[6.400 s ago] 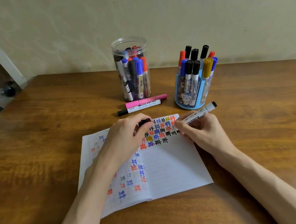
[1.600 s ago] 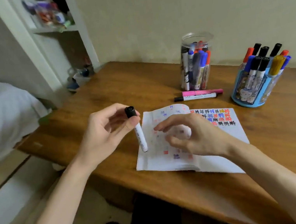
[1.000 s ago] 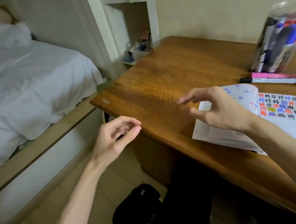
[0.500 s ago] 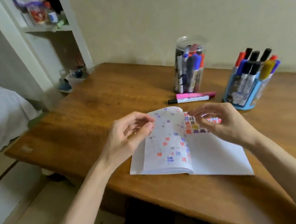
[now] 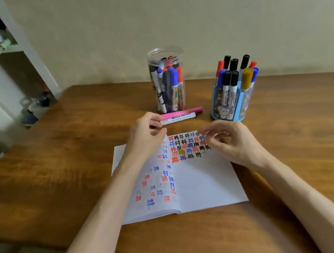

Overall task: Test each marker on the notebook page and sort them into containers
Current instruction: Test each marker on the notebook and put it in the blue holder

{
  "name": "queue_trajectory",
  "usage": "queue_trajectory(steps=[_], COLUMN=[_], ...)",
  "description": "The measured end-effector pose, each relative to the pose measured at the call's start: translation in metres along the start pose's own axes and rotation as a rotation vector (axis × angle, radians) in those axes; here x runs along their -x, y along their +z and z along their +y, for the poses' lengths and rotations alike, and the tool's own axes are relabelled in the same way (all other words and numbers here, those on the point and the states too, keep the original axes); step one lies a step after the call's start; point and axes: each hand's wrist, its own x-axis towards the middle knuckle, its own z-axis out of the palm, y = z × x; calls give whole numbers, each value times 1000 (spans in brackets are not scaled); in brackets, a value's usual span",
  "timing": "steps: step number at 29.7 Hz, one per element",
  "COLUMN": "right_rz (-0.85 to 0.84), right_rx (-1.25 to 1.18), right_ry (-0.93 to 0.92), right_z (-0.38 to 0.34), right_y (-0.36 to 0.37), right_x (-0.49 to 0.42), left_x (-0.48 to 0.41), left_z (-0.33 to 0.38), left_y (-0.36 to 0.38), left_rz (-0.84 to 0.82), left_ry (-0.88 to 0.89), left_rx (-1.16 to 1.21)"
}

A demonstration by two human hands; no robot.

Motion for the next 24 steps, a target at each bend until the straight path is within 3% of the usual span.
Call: queue_trajectory(steps=[6,13,19,24], right_rz=[-3,9,2,35], right_rx=[12,26,42,-38], right_ry=[12,18,33,76], right_z=[-2,-3,-4,-9], right_y=[-3,-3,-3,3], right_x=[1,3,3,4], left_x=[-24,-27,-22,-6], left_z=[-13,-23,-17,9], left_y=[21,26,20,9], left_rz=[174,207,206,18], left_ry=[-37,8,23,134], left_rx=[-354,-403,-215,101])
